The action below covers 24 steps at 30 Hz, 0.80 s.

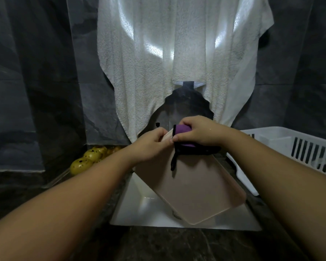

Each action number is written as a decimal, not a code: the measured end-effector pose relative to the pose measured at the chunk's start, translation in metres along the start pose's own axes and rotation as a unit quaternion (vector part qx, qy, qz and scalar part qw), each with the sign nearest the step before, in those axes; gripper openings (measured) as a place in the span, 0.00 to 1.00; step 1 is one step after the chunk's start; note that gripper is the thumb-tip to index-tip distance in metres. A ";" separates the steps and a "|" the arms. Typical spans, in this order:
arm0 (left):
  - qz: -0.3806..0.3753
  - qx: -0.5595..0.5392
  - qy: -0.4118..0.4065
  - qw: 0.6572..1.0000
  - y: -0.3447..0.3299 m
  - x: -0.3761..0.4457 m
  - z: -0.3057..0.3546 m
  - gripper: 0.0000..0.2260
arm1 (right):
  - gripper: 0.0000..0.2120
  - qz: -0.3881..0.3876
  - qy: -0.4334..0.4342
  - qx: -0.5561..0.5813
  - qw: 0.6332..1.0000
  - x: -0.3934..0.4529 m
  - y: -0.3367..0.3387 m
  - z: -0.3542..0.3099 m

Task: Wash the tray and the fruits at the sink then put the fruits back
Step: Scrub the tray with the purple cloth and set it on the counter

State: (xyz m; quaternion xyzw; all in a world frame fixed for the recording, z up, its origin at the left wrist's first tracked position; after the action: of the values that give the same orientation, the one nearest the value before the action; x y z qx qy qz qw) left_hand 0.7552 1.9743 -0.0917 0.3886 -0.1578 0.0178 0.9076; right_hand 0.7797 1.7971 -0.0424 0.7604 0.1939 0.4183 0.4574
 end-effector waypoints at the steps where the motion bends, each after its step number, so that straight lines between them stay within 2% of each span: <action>1: 0.013 -0.009 0.003 1.000 0.003 -0.001 -0.001 0.09 | 0.21 0.009 -0.005 0.004 1.000 -0.002 -0.001 0.002; 3: 0.032 -0.066 0.025 0.997 0.013 -0.002 -0.015 0.08 | 0.21 0.007 -0.018 -0.015 1.000 -0.012 0.000 0.015; 7: 0.058 -0.204 0.085 0.974 0.034 -0.010 -0.050 0.09 | 0.18 -0.055 -0.074 -0.037 0.995 -0.044 -0.003 0.050; 9: 0.039 -0.217 0.101 0.970 0.028 -0.010 -0.056 0.08 | 0.18 -0.069 -0.075 -0.039 0.994 -0.044 -0.007 0.051; 14: 0.058 -0.246 0.114 0.961 0.037 -0.024 -0.071 0.11 | 0.16 -0.065 -0.053 -0.031 0.996 -0.040 -0.005 0.042; 17: 0.004 -0.274 0.143 0.951 0.039 -0.037 -0.083 0.10 | 0.15 -0.077 -0.040 -0.048 0.995 -0.044 -0.008 0.043; 19: -0.055 -0.329 0.191 0.923 0.035 -0.047 -0.095 0.11 | 0.14 -0.074 -0.025 -0.066 0.995 -0.045 -0.011 0.040; 22: -0.099 -0.358 0.337 0.865 0.025 -0.063 -0.122 0.28 | 0.13 -0.057 0.008 -0.099 0.993 -0.049 -0.017 0.032; 24: -0.125 -0.382 0.409 0.819 0.013 -0.071 -0.131 0.34 | 0.14 -0.048 0.042 -0.132 0.989 -0.050 -0.022 0.022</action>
State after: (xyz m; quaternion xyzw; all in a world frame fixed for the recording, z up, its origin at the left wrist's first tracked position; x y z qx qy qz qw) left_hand 0.7211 2.0833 -0.1889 -0.0156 0.2834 -0.0004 0.9589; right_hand 0.7710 1.7624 -0.0898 0.6650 0.1923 0.4493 0.5647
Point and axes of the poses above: each hand's wrist, its own x-axis towards the middle knuckle, its own y-axis out of the back of the hand, z = x × y, the point moved 5 cm from there along x, towards the middle knuckle, and after that the axes turned 12 degrees about y, right-handed, at the moved point
